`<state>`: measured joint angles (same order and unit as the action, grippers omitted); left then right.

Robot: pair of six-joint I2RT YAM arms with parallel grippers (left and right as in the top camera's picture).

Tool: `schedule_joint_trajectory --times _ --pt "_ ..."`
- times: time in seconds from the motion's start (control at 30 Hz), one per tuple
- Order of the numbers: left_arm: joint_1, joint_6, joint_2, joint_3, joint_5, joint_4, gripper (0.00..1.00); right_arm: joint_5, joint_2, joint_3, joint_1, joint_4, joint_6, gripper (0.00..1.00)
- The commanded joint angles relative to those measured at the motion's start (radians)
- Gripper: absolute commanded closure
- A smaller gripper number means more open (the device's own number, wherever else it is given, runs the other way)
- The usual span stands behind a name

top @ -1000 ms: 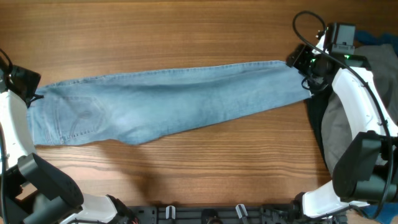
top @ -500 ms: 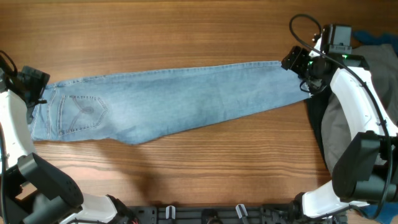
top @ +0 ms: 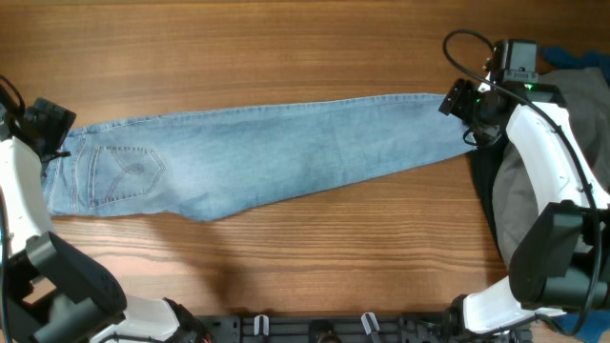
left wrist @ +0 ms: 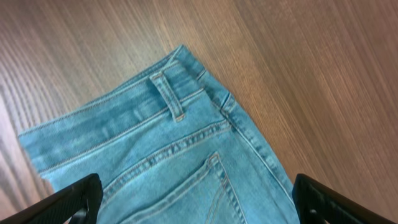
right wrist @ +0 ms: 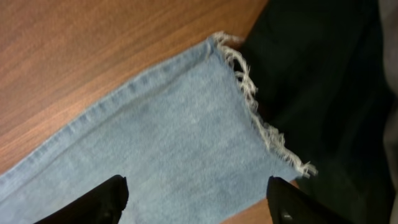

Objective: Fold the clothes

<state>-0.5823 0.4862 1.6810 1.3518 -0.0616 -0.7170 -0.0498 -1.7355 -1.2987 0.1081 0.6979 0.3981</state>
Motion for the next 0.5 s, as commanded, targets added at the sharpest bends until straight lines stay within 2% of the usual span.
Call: schedule_joint_trajectory --times 0.0,0.13,0.37,0.47 --pt "-0.002 -0.046 0.075 0.02 -0.014 0.019 0.03 0.042 -0.049 -0.015 0.006 -0.022 -0.044 0.26" --pt "-0.003 -0.085 0.132 0.02 -0.013 0.058 0.03 0.022 -0.125 -0.015 0.014 -0.086 -0.085 0.26" --pt "-0.003 -0.091 0.154 0.02 -0.014 0.138 0.03 0.027 -0.193 -0.015 0.014 -0.247 -0.101 0.32" --pt "-0.004 -0.09 0.154 0.02 -0.018 0.153 0.03 0.027 -0.206 -0.015 0.014 -0.264 -0.1 0.39"
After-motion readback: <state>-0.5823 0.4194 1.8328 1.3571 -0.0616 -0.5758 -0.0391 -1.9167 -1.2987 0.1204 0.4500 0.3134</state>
